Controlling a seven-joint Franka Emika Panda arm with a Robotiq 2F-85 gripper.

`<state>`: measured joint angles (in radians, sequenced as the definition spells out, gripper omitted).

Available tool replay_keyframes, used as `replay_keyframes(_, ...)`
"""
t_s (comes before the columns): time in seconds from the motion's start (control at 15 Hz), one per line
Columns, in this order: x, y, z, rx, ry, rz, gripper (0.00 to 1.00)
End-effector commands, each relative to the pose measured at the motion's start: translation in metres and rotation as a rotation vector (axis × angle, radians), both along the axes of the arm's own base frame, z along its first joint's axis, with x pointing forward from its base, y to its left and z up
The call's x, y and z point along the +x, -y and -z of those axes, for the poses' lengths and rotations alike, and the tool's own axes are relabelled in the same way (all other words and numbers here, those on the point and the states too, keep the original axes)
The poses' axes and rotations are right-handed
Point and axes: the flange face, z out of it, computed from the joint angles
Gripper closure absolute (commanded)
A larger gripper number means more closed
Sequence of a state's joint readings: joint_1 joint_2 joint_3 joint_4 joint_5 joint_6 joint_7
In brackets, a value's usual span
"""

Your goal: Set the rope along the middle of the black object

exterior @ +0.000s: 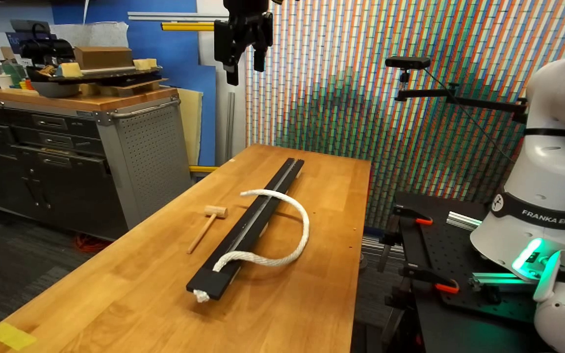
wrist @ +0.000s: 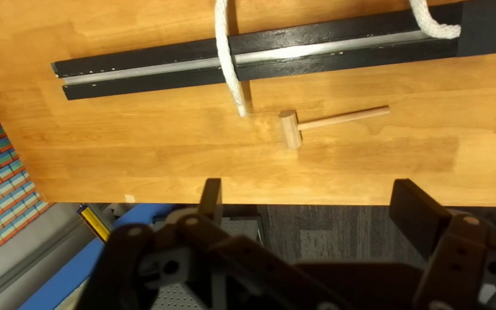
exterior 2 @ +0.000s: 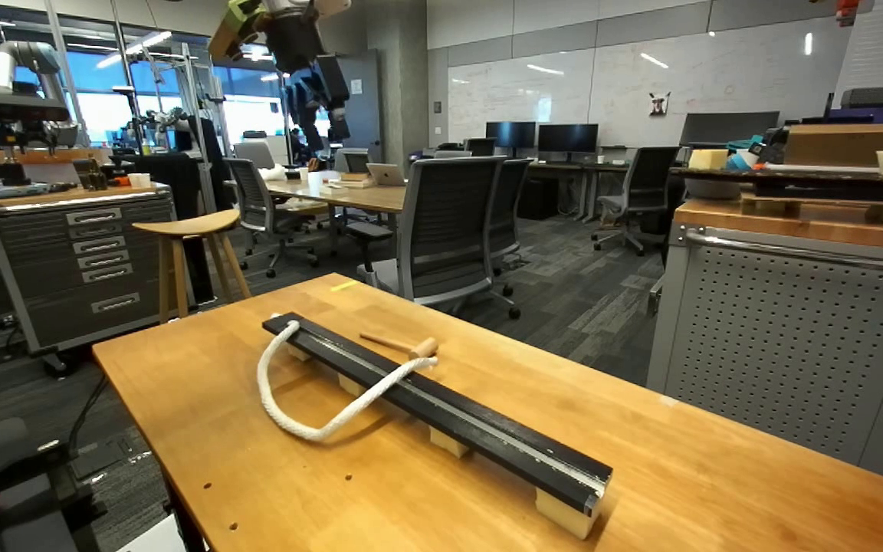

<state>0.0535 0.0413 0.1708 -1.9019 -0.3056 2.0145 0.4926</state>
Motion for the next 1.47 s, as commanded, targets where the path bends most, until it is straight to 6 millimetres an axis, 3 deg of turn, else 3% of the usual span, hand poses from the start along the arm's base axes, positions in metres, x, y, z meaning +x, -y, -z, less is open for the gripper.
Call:
replay_keyframes(0.0,0.046,0.018,0.004,-0.019,-0.006,0.029,0.00)
replay_keyframes(0.67,0.115,0.060,0.096,-0.036,-0.256,-0.051,0.00)
replay_keyframes(1.4,0.151,0.098,0.188,-0.027,-0.408,0.006,0.00)
